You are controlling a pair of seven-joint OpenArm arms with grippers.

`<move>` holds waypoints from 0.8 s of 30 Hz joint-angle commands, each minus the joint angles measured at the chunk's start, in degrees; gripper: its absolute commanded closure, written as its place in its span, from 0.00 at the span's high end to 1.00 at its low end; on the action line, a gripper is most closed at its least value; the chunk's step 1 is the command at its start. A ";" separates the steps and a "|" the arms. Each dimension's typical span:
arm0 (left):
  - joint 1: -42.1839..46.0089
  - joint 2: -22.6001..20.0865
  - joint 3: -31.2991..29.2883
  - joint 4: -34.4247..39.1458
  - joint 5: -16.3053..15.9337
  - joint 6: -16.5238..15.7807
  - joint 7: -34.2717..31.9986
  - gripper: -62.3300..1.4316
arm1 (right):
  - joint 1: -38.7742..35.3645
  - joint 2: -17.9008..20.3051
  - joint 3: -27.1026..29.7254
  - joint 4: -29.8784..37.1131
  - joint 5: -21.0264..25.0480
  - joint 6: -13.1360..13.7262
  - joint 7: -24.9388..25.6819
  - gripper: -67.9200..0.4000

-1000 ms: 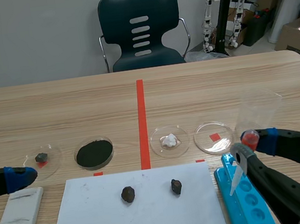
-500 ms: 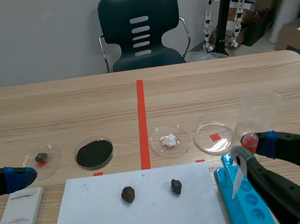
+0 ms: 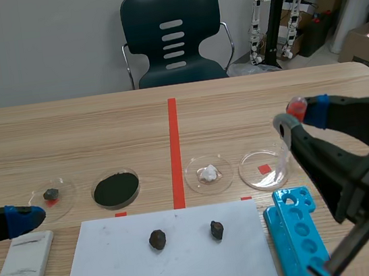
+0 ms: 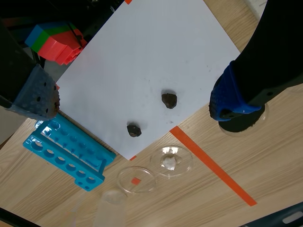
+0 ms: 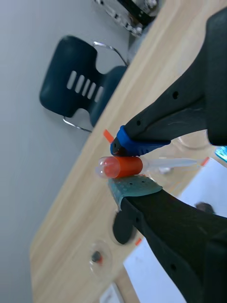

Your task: Squeeze the dropper onto the mineral

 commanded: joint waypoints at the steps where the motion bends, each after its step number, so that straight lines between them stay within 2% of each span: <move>1: 0.42 0.26 0.33 0.61 -0.57 -0.02 -0.83 1.00 | 3.02 -1.86 0.04 -0.79 0.39 -0.24 0.87 0.17; 3: 0.42 0.26 0.33 0.61 -0.57 -0.02 -0.83 1.00 | 6.34 -3.63 0.04 -2.32 0.42 0.74 0.81 0.17; 8: 0.42 0.28 0.33 0.61 -0.57 -0.02 -0.83 1.00 | 14.51 -6.97 -0.15 -6.69 0.42 5.70 -1.33 0.17; 17: 0.42 0.28 0.33 0.61 -0.57 -0.02 -0.83 1.00 | 28.20 -10.27 -5.60 -12.48 0.39 5.79 -11.82 0.17; 24: 0.42 0.28 0.33 0.61 -0.57 -0.02 -0.83 1.00 | 36.13 -11.10 -11.04 -18.10 0.33 5.75 -14.21 0.17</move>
